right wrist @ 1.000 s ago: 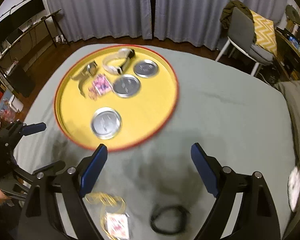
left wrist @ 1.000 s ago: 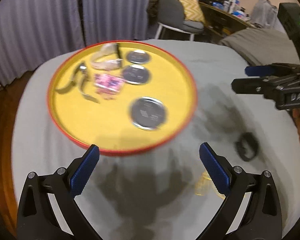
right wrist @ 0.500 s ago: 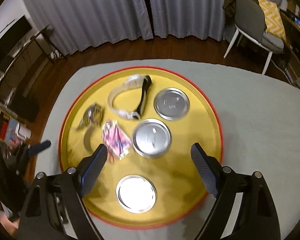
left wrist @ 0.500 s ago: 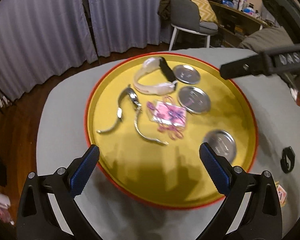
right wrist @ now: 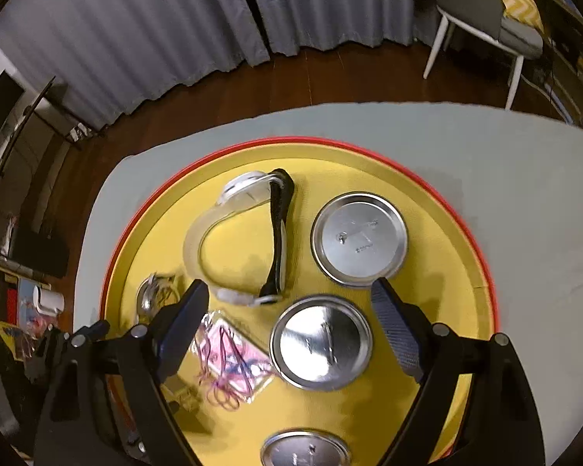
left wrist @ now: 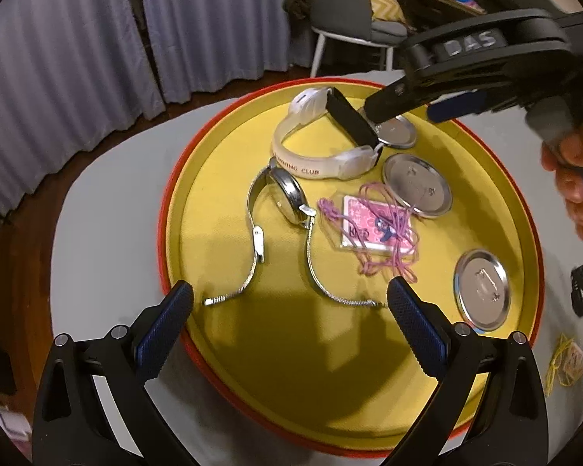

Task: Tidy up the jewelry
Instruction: 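Move both tools back over the tray toward the white band and silver watch, then grasp the white band with the right tool while the left tool grasps the silver mesh-strap watch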

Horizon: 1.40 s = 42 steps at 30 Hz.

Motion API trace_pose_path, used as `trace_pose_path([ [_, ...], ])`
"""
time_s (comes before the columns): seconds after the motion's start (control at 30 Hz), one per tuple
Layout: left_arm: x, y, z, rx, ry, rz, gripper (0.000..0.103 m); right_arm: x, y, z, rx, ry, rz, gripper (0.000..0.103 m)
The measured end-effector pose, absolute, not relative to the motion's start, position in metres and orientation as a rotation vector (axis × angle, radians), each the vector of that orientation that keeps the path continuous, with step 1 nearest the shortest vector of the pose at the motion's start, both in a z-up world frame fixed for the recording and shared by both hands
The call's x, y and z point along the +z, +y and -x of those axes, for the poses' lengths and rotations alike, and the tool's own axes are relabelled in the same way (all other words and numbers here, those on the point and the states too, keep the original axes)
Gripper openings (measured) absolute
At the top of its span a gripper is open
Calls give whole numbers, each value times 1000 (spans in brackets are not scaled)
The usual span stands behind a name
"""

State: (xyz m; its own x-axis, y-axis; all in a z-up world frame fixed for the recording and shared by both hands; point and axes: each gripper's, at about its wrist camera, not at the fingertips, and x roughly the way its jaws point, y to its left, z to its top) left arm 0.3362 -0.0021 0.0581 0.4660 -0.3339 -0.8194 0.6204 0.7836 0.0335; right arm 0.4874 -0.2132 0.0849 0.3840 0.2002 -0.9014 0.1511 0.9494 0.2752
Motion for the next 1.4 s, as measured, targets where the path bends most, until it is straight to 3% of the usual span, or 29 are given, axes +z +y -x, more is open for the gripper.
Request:
trace_pose_path([
  [0.17, 54, -2, -342, -644, 907, -353, 97, 79, -208, -498, 26, 1195, -328, 73],
  [0.37, 52, -1, -345, -682, 904, -371, 95, 71, -196, -508, 32, 1227, -295, 53],
  [0.5, 53, 4, -347, -701, 897, -396, 83, 65, -186, -507, 44, 1250, -275, 29],
  [0.67, 57, 10, -351, -692, 912, -355, 67, 64, -180, -506, 21, 1257, -229, 14],
  [0.73, 57, 16, -356, -715, 947, -283, 51, 65, -178, -505, 24, 1255, -219, 13],
  [0.97, 55, 25, -358, -716, 968, -188, 38, 64, -172, -504, 42, 1261, -207, 13],
  [1.13, 60, 20, -357, -721, 975, -191, 15, 64, -170, -502, 49, 1260, -205, 13],
  [1.4, 61, 20, -355, -727, 984, -167, 12, 64, -172, -498, 53, 1255, -216, 12],
])
